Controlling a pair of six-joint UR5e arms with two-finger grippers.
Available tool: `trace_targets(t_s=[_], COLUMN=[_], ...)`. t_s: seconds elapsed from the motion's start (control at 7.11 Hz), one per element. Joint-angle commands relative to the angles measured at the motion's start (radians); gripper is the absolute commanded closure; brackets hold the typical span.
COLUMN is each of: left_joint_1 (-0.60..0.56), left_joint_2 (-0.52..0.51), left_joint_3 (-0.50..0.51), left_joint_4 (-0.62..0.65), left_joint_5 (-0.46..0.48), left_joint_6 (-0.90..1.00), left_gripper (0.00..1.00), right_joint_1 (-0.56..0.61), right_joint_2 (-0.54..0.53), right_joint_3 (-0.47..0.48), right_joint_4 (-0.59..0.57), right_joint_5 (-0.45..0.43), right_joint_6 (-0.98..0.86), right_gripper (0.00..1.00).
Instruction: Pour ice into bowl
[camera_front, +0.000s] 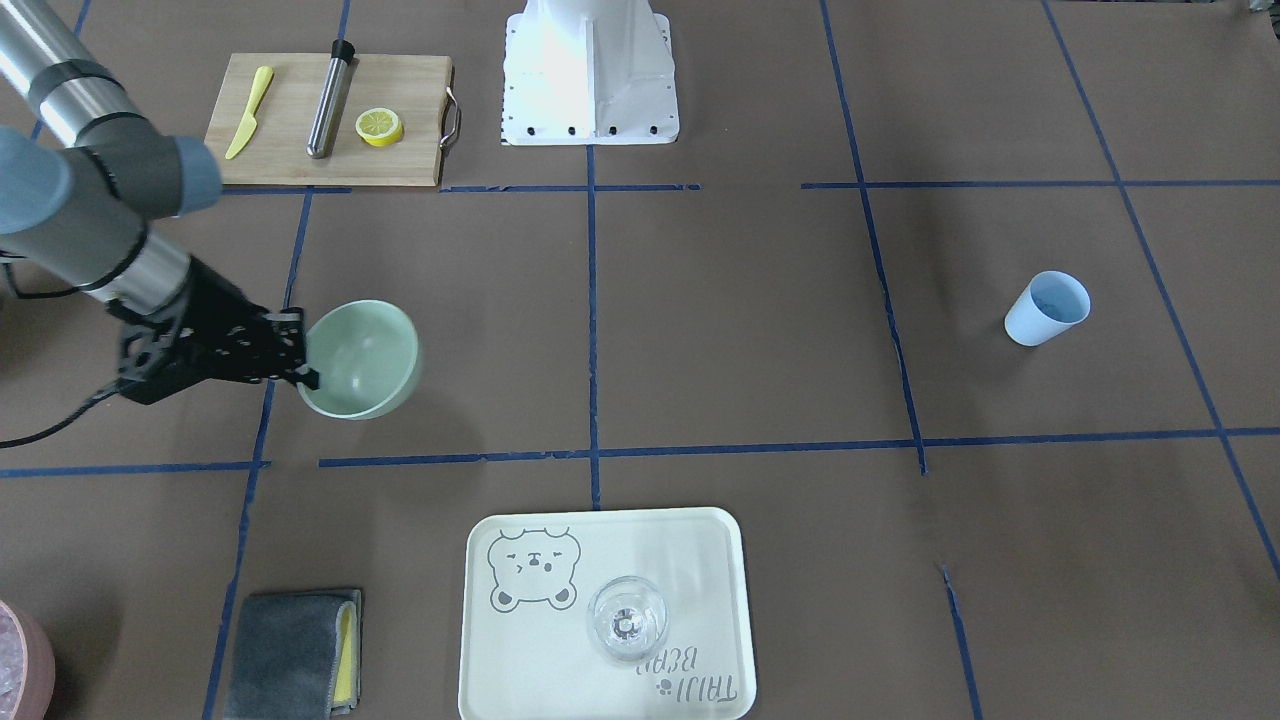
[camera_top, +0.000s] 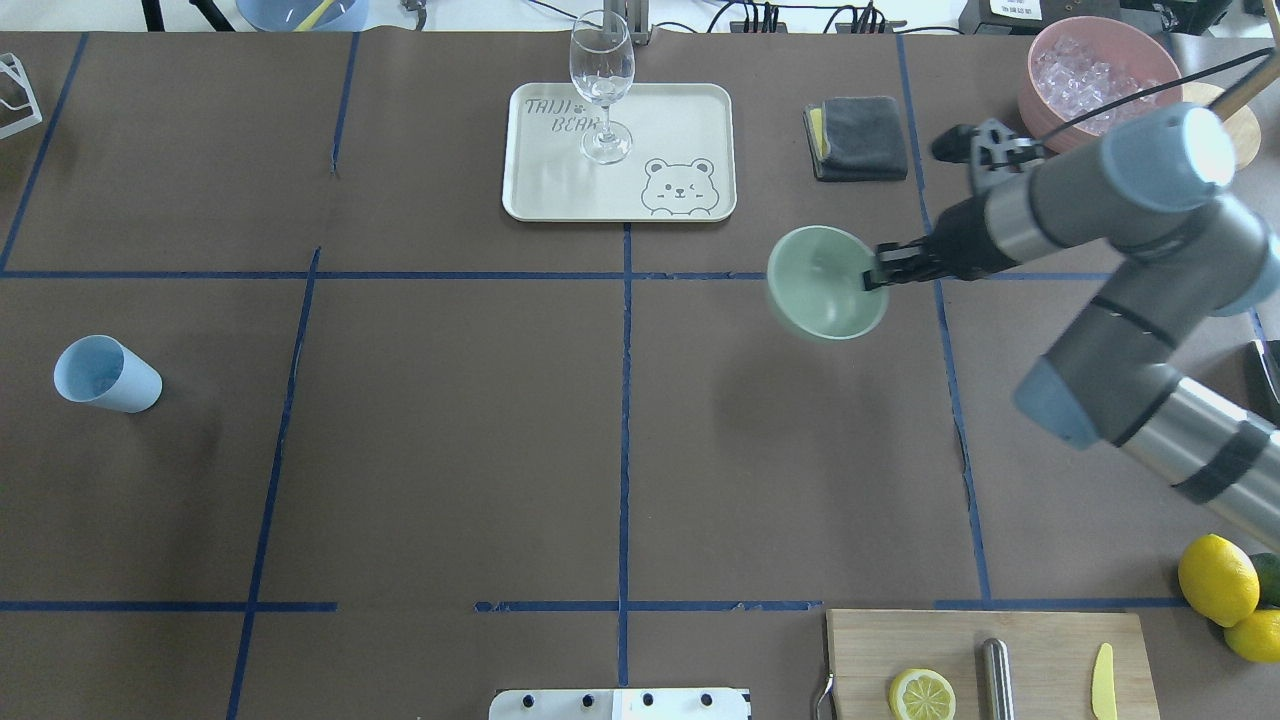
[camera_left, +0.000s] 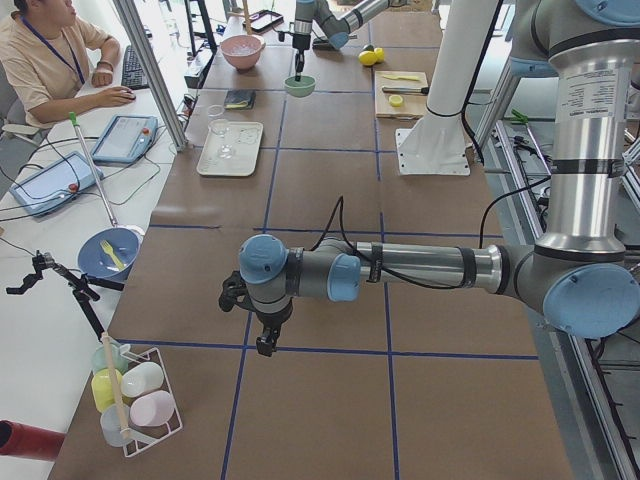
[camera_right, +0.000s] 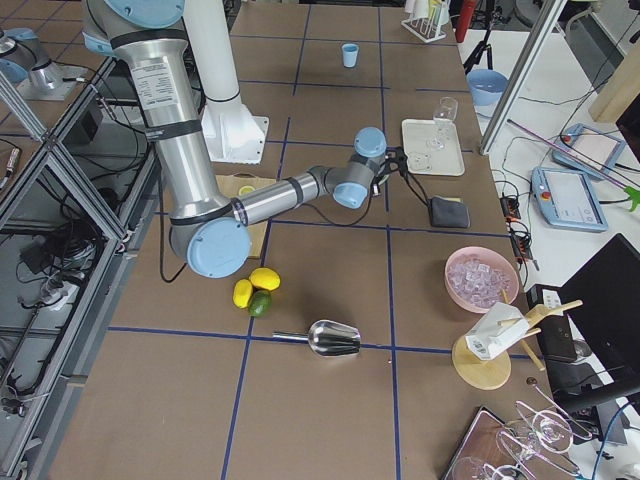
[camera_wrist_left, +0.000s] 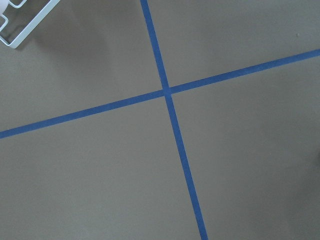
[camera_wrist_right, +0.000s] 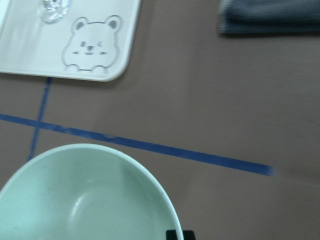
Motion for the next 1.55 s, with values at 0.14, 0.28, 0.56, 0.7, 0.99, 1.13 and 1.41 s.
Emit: trace_targets(t_s=[0.14,0.28,0.56,0.7,0.99,1.13,1.41], left_joint_1=[0.000,0.000,0.002,0.002,0.002,0.002,0.002], left_joint_2=[-0.001,-0.002,-0.002,-0.002,-0.002,-0.002,-0.004], left_joint_3=[-0.001,-0.001,-0.001,-0.001,-0.001,-0.001,-0.001], left_joint_4=[0.000,0.000,0.000,0.000,0.000,0.000,-0.015], left_joint_5=[-0.001,-0.001,-0.002,-0.001,-0.002,-0.002,-0.002], left_joint_6=[0.000,0.000,0.000,0.000,0.000,0.000,-0.003], left_gripper=[0.00,0.00,0.00,0.00,0.00,0.00,0.00], right_joint_1=[-0.320,-0.373,-0.410,-0.421,-0.425,-0.422,-0.360], right_joint_2=[0.412,0.507,0.608,0.614,0.613,0.611,0.598], right_joint_3=[-0.073,-0.177,-0.314,-0.336,-0.339,-0.337,-0.226], right_joint_4=[-0.350,-0.353,-0.357,-0.357,-0.359,-0.359,-0.506], right_joint_5=[-0.438,-0.498,-0.506,-0.508,-0.512,-0.513,-0.453], right_joint_6=[0.251,0.290,0.321,0.329,0.350,0.349,0.332], right_gripper=[1.00,1.00,1.00,0.89,0.00,0.00,0.00])
